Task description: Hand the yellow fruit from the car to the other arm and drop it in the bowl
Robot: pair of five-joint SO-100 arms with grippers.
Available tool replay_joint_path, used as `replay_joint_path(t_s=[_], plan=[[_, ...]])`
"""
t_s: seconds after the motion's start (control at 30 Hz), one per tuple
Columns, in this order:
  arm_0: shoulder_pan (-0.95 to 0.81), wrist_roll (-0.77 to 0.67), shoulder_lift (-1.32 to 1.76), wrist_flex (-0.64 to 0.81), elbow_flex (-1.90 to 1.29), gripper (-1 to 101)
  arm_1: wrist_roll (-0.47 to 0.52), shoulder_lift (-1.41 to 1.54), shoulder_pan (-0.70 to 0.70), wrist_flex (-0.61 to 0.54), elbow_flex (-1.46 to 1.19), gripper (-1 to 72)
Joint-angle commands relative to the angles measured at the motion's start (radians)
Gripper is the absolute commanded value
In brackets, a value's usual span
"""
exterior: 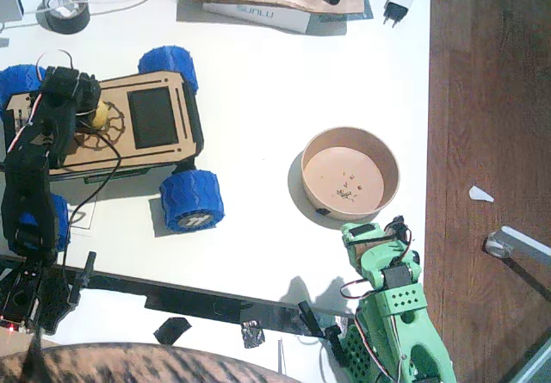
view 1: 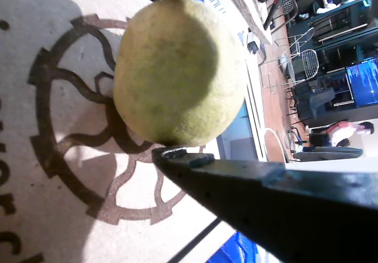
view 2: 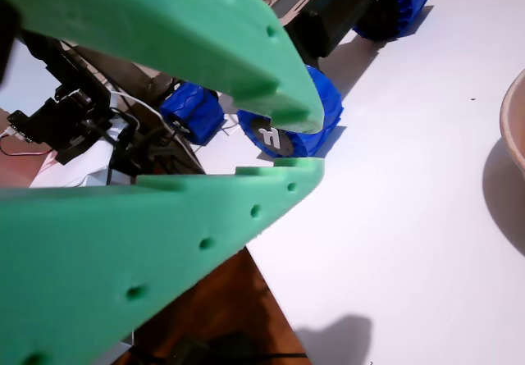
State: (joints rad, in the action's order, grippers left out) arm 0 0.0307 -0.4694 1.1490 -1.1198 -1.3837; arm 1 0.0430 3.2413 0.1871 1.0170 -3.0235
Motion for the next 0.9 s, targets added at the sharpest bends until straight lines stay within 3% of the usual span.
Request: replay_joint_path(t_s=[0.0,0.07,0.2,0.27,0.87], plan=[[-0.006,0.012,0.009,0.014,0.038,33,0.015,0.006,0.0,-0.026,0.006,0.1],[-0.006,0.012,0.009,0.014,0.038,31,0.015,0.006,-0.002,-0.026,0.006,0.1],[-0.006,0.012,0.012,0.014,0.038,7,0.017,0.006,-0.002,-0.028,0.006,0.1],[-0.006,0.012,0.012,0.014,0.038,1,0.017,0.006,-0.002,-0.028,0.006,0.1],[-0.008,0.006,0.063,0.02,0.041,0,0.018,0.006,-0.002,-0.028,0.006,0.1]])
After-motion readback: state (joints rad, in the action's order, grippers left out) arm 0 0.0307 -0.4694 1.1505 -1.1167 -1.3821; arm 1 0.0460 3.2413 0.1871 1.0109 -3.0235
